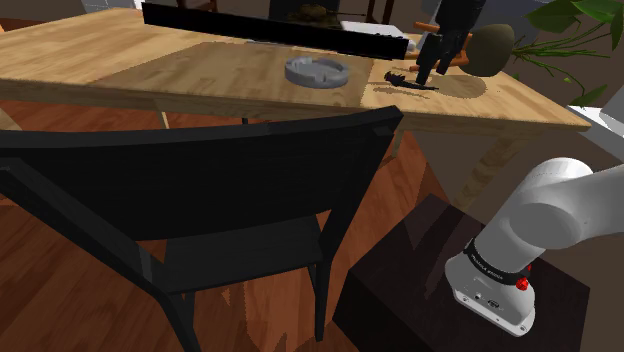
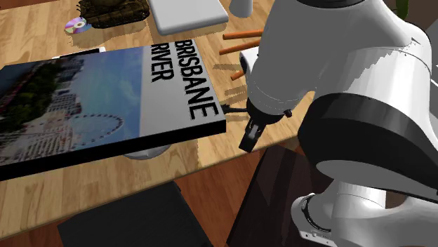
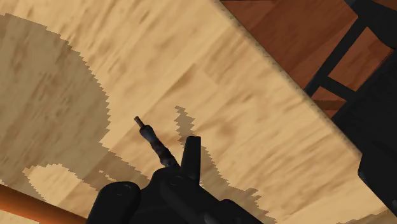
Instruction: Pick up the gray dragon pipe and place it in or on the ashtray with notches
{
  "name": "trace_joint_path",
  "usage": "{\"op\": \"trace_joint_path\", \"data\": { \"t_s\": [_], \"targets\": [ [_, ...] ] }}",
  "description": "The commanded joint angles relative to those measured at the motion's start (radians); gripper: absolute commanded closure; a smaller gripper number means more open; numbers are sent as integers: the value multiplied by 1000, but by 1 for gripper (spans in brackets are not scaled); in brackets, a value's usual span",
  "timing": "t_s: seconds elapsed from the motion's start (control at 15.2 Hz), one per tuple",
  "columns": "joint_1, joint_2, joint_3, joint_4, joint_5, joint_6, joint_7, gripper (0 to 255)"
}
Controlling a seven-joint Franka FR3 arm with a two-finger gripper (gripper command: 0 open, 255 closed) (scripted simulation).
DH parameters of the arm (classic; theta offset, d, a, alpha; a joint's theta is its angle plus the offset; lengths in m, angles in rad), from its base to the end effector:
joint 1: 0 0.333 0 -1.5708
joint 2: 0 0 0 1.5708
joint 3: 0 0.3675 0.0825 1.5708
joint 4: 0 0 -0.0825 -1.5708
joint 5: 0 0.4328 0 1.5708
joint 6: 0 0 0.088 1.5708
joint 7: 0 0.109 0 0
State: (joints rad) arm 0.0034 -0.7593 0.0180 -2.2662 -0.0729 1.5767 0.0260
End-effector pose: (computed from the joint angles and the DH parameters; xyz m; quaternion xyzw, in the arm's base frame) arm 0.3289 0.0016 0.6641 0.9985 -0.0056 0.0357 0.0419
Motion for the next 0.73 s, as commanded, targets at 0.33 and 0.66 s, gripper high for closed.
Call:
{"op": "trace_joint_path", "data": {
  "t_s": [0.33,0.66],
  "targets": [
    [69,171,-182,116,-22,17,-372,0],
    [110,292,-273,183,-10,38,-587,0]
  ]
}}
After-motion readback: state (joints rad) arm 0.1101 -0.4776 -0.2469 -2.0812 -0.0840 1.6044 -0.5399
